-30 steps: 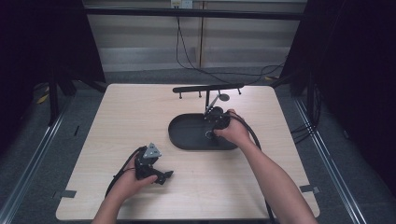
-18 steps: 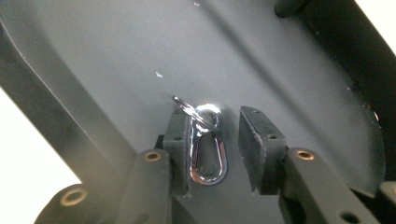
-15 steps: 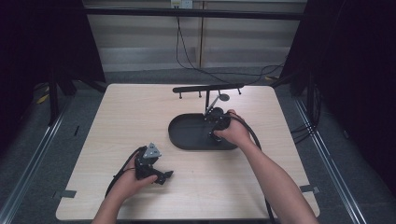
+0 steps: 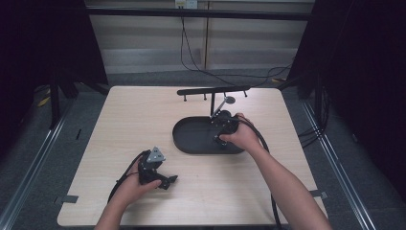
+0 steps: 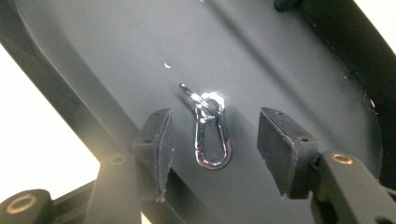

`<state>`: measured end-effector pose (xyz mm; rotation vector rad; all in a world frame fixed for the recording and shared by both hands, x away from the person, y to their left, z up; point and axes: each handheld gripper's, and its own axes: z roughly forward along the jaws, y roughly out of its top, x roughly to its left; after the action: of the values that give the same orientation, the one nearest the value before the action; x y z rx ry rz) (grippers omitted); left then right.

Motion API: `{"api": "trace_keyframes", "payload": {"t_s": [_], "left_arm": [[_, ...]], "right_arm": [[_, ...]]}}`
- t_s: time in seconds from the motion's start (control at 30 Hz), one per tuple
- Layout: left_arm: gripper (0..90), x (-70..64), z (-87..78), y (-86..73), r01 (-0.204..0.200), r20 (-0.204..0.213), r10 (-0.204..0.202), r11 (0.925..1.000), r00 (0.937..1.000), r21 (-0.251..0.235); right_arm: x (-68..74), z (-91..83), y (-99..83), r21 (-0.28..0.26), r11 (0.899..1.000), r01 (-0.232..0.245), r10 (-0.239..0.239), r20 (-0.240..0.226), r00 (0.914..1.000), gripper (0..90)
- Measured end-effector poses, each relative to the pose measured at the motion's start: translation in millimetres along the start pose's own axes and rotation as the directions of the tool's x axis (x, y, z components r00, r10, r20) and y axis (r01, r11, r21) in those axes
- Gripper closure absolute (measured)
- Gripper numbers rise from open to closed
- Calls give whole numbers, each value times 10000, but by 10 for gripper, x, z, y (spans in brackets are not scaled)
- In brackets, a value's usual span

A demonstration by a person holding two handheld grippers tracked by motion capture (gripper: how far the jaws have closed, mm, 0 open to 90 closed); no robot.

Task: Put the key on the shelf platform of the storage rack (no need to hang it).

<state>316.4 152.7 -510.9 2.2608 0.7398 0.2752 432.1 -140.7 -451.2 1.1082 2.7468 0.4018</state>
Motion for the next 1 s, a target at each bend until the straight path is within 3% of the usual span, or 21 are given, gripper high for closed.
{"api": "trace_keyframes", "payload": {"t_s": [1.0], "left_arm": [[0, 5, -3, 1, -97, 23, 96, 9999, 10000, 62]], "right_arm": [[46, -273, -284, -889, 9941, -619, 559, -685, 9961, 352]]}}
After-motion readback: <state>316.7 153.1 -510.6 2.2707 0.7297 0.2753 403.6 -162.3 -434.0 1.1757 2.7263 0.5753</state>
